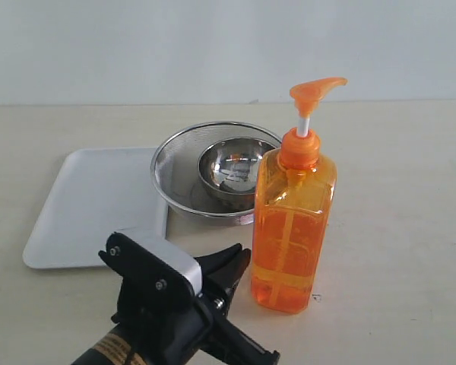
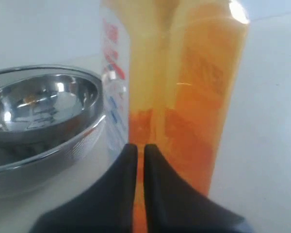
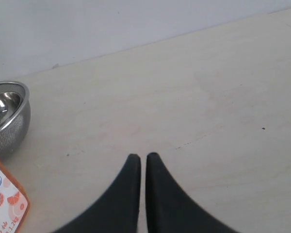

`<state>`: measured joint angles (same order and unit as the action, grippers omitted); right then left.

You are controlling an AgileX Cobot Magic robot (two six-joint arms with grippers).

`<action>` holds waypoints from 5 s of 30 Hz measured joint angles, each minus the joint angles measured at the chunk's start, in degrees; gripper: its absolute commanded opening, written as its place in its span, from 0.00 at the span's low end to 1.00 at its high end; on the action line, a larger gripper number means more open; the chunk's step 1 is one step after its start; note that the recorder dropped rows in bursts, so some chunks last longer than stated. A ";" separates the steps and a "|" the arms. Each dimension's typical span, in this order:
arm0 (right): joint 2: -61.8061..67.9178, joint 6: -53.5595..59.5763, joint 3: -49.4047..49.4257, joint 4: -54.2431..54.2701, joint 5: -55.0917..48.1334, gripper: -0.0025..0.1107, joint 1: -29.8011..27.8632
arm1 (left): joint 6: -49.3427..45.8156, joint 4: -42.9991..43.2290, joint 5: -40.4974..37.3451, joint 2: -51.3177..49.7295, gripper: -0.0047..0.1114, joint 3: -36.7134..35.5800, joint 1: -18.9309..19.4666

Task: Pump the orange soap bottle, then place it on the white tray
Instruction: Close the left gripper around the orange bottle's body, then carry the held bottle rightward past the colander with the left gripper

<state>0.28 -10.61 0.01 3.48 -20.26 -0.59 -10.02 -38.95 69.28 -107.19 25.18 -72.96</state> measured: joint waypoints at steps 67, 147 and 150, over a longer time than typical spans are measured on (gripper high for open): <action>0.00 0.00 0.00 0.00 0.00 0.02 0.00 | 0.92 -2.07 -8.29 -3.03 0.88 16.46 1.88; 0.00 0.00 0.00 0.00 0.00 0.02 0.00 | -5.81 5.24 -6.20 -21.81 0.08 44.31 11.33; 0.00 0.00 0.00 0.00 0.00 0.02 0.00 | -6.74 5.31 -6.32 -22.31 0.08 46.04 11.56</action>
<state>0.28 -10.61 0.01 3.48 -20.25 -0.59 -16.76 -33.65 62.96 -129.49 71.22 -61.40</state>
